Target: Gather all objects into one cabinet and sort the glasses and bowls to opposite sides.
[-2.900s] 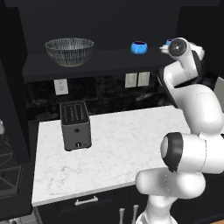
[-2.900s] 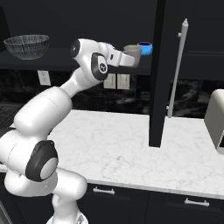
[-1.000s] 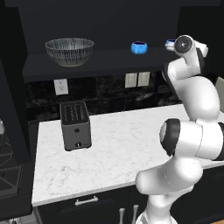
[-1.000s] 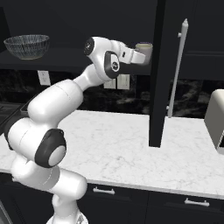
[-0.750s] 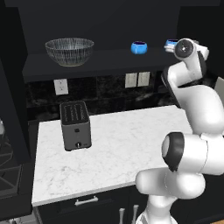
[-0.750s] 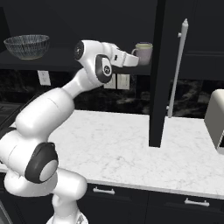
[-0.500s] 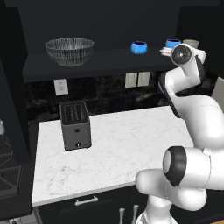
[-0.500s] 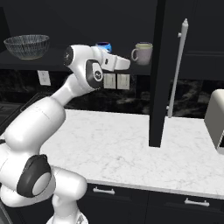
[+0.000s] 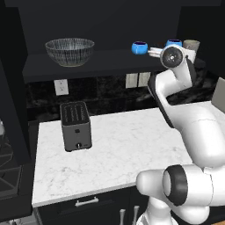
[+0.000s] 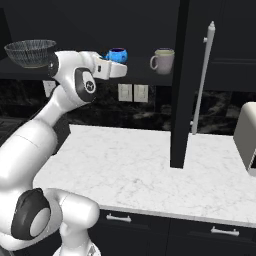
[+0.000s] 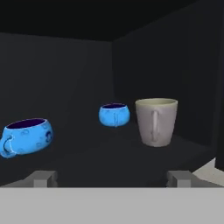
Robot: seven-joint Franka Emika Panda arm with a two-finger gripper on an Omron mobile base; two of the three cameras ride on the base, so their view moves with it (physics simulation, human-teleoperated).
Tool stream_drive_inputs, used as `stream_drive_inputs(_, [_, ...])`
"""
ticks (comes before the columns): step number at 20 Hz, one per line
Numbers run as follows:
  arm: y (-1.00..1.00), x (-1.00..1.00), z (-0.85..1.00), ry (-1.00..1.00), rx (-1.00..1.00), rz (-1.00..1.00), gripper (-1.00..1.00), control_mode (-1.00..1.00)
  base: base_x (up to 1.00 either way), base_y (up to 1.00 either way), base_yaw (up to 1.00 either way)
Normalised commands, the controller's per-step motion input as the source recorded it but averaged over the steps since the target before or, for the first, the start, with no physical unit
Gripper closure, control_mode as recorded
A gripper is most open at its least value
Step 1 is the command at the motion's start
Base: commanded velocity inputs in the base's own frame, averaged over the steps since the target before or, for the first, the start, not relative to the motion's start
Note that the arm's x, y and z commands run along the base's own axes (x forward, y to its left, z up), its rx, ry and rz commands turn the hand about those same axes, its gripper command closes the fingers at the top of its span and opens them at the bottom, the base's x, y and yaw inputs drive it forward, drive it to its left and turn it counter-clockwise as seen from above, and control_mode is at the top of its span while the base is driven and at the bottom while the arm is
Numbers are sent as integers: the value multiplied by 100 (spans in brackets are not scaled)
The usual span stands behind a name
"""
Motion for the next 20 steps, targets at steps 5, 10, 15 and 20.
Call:
stream_drive_inputs(5, [43, -18, 35, 4, 0, 14, -100, -100, 0, 0, 0])
stream_drive_inputs(10, [51, -29, 22, 5, 0, 18, -100, -100, 0, 0, 0])
stream_drive_inputs(15, [49, -57, 14, 6, 0, 16, -100, -100, 0, 0, 0])
stream_drive_inputs(20, [37, -59, 5, 4, 0, 13, -100, -100, 0, 0, 0])
